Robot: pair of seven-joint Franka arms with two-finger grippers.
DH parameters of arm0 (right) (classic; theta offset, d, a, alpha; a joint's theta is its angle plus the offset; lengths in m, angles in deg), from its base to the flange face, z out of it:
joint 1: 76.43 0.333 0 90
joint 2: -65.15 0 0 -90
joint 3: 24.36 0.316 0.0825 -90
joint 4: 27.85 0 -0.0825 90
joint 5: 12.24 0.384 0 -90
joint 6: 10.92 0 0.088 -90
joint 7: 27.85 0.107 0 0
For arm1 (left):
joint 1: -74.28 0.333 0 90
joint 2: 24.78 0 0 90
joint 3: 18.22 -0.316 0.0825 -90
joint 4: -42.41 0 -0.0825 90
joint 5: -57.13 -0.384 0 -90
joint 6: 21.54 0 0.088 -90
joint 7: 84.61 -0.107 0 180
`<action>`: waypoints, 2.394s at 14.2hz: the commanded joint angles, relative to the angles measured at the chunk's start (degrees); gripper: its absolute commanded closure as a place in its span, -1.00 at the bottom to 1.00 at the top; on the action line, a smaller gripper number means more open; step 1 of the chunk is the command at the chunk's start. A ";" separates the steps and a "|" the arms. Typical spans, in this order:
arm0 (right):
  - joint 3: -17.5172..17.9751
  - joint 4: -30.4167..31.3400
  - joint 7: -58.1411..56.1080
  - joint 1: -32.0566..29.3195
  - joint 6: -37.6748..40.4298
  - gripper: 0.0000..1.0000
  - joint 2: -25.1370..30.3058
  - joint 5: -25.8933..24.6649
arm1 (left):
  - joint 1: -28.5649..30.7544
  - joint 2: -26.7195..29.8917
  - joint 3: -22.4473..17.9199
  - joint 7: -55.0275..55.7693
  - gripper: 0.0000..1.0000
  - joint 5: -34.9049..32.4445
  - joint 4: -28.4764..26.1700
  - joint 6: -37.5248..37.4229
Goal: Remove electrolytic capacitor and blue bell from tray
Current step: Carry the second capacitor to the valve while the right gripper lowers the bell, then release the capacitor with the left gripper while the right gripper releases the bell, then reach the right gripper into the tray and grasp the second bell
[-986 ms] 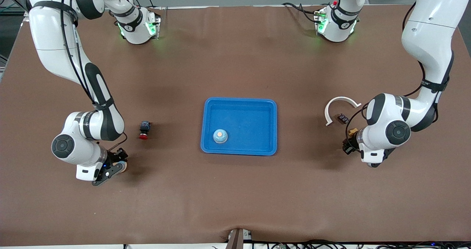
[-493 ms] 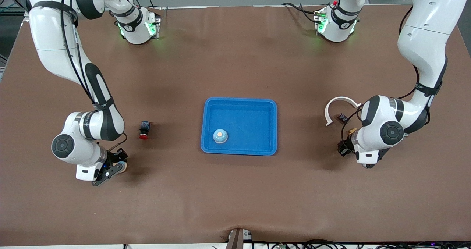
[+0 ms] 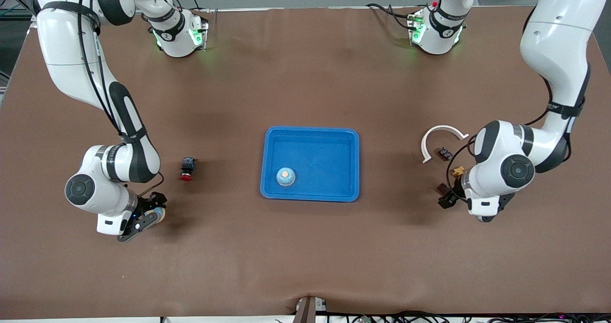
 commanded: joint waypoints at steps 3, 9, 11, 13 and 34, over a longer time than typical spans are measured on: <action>1.59 -3.17 1.07 -0.34 4.61 -1.00 0.90 1.02 | 0.32 4.58 2.38 0.01 -1.00 -0.33 2.49 -7.39; 1.50 -7.56 21.52 5.63 20.88 -1.00 5.38 2.96 | 0.58 12.14 2.38 -8.77 -1.00 0.11 4.33 -14.93; 1.50 -7.47 28.90 7.83 22.90 -1.00 6.44 2.96 | 0.76 13.63 2.38 -13.42 -1.00 1.07 7.84 -20.28; 1.59 -7.39 36.02 10.29 24.23 -1.00 7.85 2.96 | 3.47 14.96 2.38 -16.24 -1.00 5.80 11.88 -24.34; 1.24 -6.25 85.09 32.97 11.32 -1.00 8.38 6.92 | -5.12 36.83 -14.23 -46.93 -1.00 13.82 7.78 -38.86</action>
